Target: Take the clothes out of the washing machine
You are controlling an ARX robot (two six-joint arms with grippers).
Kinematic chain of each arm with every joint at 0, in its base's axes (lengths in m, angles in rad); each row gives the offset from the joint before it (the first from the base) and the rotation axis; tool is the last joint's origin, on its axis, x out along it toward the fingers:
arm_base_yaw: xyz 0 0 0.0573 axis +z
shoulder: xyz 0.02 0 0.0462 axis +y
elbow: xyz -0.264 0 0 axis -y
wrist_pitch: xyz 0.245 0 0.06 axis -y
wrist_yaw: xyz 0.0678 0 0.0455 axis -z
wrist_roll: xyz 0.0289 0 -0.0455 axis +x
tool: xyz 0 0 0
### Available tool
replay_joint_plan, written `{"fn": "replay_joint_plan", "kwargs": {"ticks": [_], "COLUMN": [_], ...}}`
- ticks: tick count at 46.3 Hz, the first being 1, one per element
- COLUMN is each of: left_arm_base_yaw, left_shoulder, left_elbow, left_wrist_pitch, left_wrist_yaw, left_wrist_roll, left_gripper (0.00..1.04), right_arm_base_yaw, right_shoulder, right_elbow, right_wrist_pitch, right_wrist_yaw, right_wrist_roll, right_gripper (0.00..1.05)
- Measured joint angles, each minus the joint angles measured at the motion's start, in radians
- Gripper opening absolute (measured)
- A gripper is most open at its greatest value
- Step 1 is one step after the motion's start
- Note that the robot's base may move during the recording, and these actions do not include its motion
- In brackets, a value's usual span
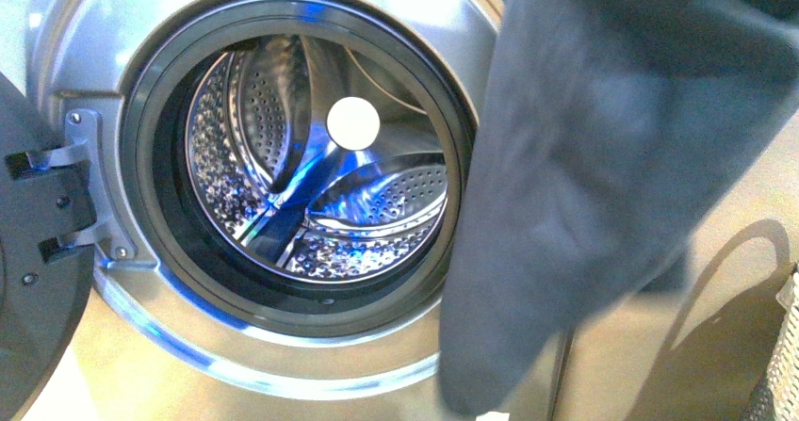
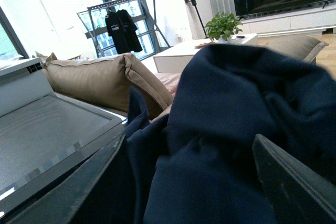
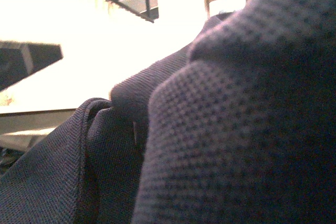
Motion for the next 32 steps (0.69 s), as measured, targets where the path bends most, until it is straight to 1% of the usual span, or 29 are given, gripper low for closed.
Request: {"fn": "replay_joint_plan", "kwargs": {"ticks": [4, 5, 7, 8, 11, 13, 16, 21, 22, 23, 25, 27, 29, 32], "left_arm_base_yaw": [0.000, 0.000, 0.000, 0.000, 0.000, 0.000, 0.000, 0.000, 0.000, 0.000, 0.000, 0.000, 0.000, 0.000], "left_shoulder": [0.000, 0.000, 0.000, 0.000, 0.000, 0.000, 0.000, 0.000, 0.000, 0.000, 0.000, 0.000, 0.000, 0.000], "left_elbow": [0.001, 0.001, 0.001, 0.001, 0.001, 0.001, 0.001, 0.001, 0.001, 0.001, 0.001, 0.001, 0.001, 0.002], "left_wrist_pitch": [0.000, 0.000, 0.000, 0.000, 0.000, 0.000, 0.000, 0.000, 0.000, 0.000, 0.000, 0.000, 0.000, 0.000], "left_wrist_yaw": [0.000, 0.000, 0.000, 0.000, 0.000, 0.000, 0.000, 0.000, 0.000, 0.000, 0.000, 0.000, 0.000, 0.000], "left_wrist_roll": [0.000, 0.000, 0.000, 0.000, 0.000, 0.000, 0.000, 0.000, 0.000, 0.000, 0.000, 0.000, 0.000, 0.000], "left_gripper": [0.89, 0.91, 0.99, 1.00, 0.98, 0.98, 0.98, 0.98, 0.98, 0.98, 0.98, 0.98, 0.98, 0.98], "right_arm_base_yaw": [-0.060, -0.082, -0.126, -0.162, -0.227, -0.284, -0.346, -0.497, -0.515, -0.568, -0.621, -0.706, -0.756, -0.869], "right_shoulder": [-0.022, -0.031, -0.049, -0.062, -0.085, -0.102, -0.117, -0.137, -0.138, -0.143, -0.146, -0.150, -0.150, -0.153], "right_elbow": [0.021, 0.028, 0.040, 0.047, 0.061, 0.072, 0.084, 0.113, 0.116, 0.121, 0.122, 0.121, 0.119, 0.094], "right_wrist_pitch": [-0.013, -0.018, -0.027, -0.029, -0.029, -0.029, -0.028, -0.026, -0.026, -0.024, -0.019, -0.011, 0.003, 0.031], "right_wrist_yaw": [-0.015, -0.021, -0.035, -0.047, -0.071, -0.092, -0.114, -0.163, -0.172, -0.190, -0.205, -0.241, -0.261, -0.305], "right_wrist_roll": [0.024, 0.035, 0.058, 0.074, 0.102, 0.127, 0.154, 0.221, 0.228, 0.254, 0.274, 0.312, 0.333, 0.367], "right_gripper": [0.05, 0.05, 0.05, 0.05, 0.05, 0.05, 0.05, 0.05, 0.05, 0.05, 0.05, 0.05, 0.05, 0.05]}}
